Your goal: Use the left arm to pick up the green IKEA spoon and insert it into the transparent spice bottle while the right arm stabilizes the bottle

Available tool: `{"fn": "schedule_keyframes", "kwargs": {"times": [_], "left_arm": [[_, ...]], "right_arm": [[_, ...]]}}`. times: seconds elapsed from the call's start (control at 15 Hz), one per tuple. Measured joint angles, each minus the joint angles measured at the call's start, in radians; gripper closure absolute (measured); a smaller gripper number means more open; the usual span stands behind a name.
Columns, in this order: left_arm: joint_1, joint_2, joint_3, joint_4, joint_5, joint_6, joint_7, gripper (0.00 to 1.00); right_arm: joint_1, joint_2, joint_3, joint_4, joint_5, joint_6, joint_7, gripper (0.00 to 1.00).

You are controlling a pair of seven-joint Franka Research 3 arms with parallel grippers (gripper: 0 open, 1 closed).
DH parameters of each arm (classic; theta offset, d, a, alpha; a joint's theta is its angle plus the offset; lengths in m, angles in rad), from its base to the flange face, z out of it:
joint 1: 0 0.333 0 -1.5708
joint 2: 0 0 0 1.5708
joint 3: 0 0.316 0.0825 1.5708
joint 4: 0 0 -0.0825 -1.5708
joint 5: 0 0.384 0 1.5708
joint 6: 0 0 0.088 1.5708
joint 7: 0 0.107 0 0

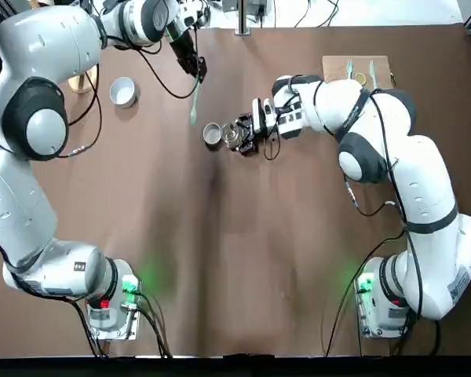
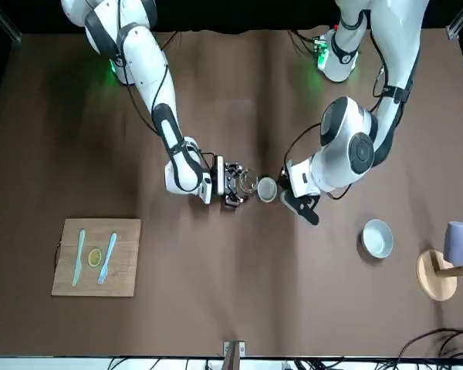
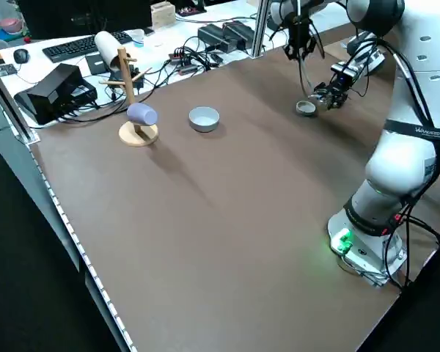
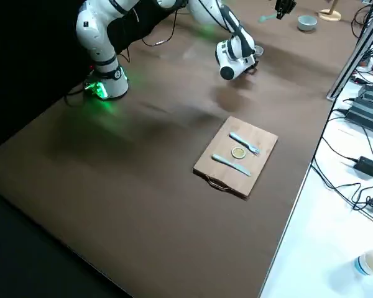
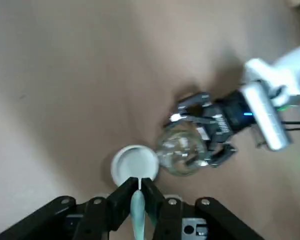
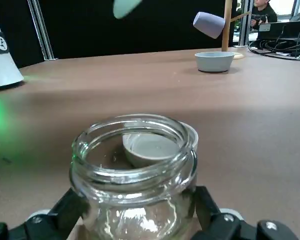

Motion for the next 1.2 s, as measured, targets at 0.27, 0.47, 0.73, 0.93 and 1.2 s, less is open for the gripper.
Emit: {"fn": "schedule_keyframes", "kwargs": {"times": [0.27,0.47,0.73,0.93,1.2], "left_arm": [[-0.008,0.011,-0.045,0.049,-0.201,0.0,0.22,0.87],[-0.008,0.049,-0.09,0.096,-0.268,0.001,0.334,0.88],[-0.008,0.109,-0.102,0.124,-0.484,0.028,0.614,0.88],[-0.006,0.141,-0.102,0.127,-0.595,0.034,0.798,0.88],[-0.007,0.156,-0.104,0.128,-0.63,0.034,0.932,0.88]], "right_arm": [[0.0,0.0,0.001,0.008,0.0,0.0,0.0,0.0],[0.0,0.003,0.001,0.009,0.001,0.0,0.0,0.0],[0.0,0.007,0.001,0.01,0.004,0.0,0.0,0.0],[0.0,0.008,0.001,0.01,0.005,0.0,0.0,0.0],[0.0,0.008,0.001,0.01,0.006,0.0,0.0,0.0]]}}
